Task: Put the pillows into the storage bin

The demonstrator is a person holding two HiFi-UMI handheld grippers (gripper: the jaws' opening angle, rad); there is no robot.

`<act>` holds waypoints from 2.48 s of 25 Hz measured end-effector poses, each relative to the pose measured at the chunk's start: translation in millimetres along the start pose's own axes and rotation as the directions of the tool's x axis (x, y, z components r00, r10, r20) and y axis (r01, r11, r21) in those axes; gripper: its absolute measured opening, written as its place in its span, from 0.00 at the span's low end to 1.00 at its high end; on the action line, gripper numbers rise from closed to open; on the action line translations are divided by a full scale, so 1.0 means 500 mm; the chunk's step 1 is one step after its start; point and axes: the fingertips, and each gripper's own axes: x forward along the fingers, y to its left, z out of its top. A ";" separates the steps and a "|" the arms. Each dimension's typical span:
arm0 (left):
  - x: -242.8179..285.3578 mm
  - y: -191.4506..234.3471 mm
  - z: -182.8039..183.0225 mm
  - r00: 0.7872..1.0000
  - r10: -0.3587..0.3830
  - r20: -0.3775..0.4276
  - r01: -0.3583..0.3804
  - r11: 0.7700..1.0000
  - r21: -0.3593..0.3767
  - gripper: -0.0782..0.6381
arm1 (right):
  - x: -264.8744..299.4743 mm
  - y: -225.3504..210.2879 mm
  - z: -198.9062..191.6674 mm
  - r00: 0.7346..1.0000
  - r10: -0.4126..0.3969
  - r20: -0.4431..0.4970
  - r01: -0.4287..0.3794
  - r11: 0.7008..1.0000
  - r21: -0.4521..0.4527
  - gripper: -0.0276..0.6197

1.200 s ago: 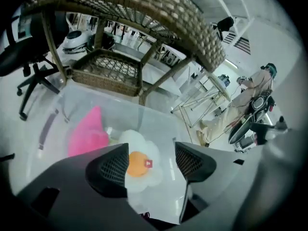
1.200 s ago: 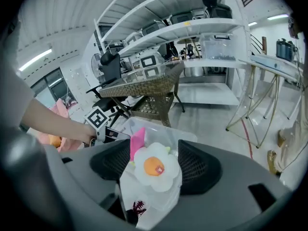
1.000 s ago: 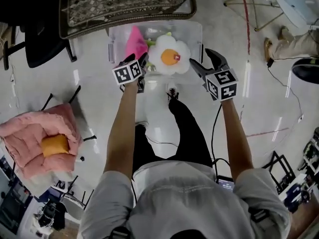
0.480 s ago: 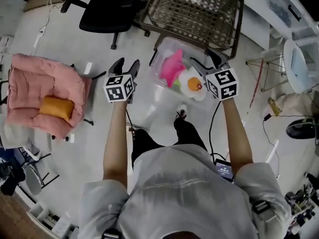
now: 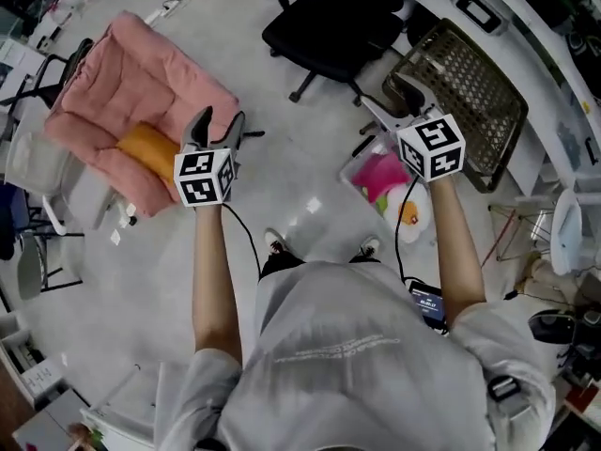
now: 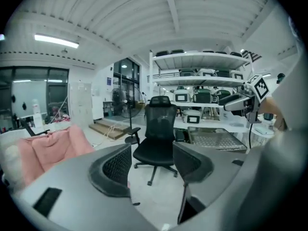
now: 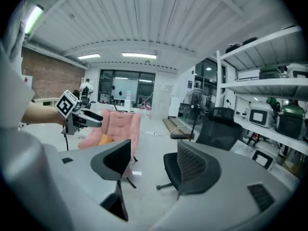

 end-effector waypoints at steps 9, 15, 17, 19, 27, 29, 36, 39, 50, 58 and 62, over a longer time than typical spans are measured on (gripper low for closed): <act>-0.190 0.379 -0.073 0.974 0.226 0.012 -0.222 0.964 -0.149 0.49 | 0.319 0.275 0.184 0.980 0.198 0.035 -0.194 0.977 -0.089 0.53; -0.282 0.545 -0.182 0.934 0.350 -0.075 -0.357 0.903 -0.239 0.49 | 0.487 0.473 0.232 0.924 0.383 -0.018 -0.380 0.909 -0.170 0.53; -0.295 0.583 -0.214 0.920 0.376 -0.112 -0.392 0.881 -0.263 0.49 | 0.536 0.517 0.237 0.899 0.435 -0.045 -0.435 0.879 -0.194 0.53; -0.300 0.619 -0.240 0.905 0.402 -0.139 -0.426 0.857 -0.289 0.49 | 0.593 0.553 0.246 0.870 0.489 -0.067 -0.491 0.845 -0.212 0.54; -0.288 0.688 -0.379 0.828 0.473 -0.303 -0.561 0.718 -0.413 0.49 | 0.843 0.714 0.211 0.663 0.710 -0.238 -0.749 0.622 -0.230 0.55; -0.263 0.721 -0.398 0.817 0.476 -0.326 -0.577 0.695 -0.430 0.49 | 0.912 0.754 0.212 0.609 0.743 -0.278 -0.792 0.554 -0.256 0.56; -0.142 0.772 -0.525 0.797 0.397 -0.456 -0.602 0.592 -0.536 0.54 | 1.117 0.885 0.112 0.355 0.798 -0.486 -0.934 0.282 -0.218 0.59; -0.109 0.799 -0.582 0.789 0.357 -0.501 -0.609 0.564 -0.557 0.54 | 1.188 0.950 0.066 0.281 0.782 -0.557 -0.959 0.209 -0.190 0.60; -0.019 0.776 -0.765 0.798 0.253 -0.547 -0.603 0.335 -0.724 0.61 | 1.319 1.145 -0.163 0.088 0.690 -0.719 -0.996 0.050 -0.074 0.64; 0.036 0.785 -0.862 0.796 0.213 -0.566 -0.605 0.257 -0.753 0.64 | 1.363 1.223 -0.278 0.034 0.647 -0.762 -0.999 -0.011 -0.053 0.68; 0.063 0.772 -0.916 0.780 0.160 -0.605 -0.624 0.276 -0.731 0.64 | 1.348 1.271 -0.342 -0.018 0.592 -0.806 -0.996 -0.078 -0.035 0.68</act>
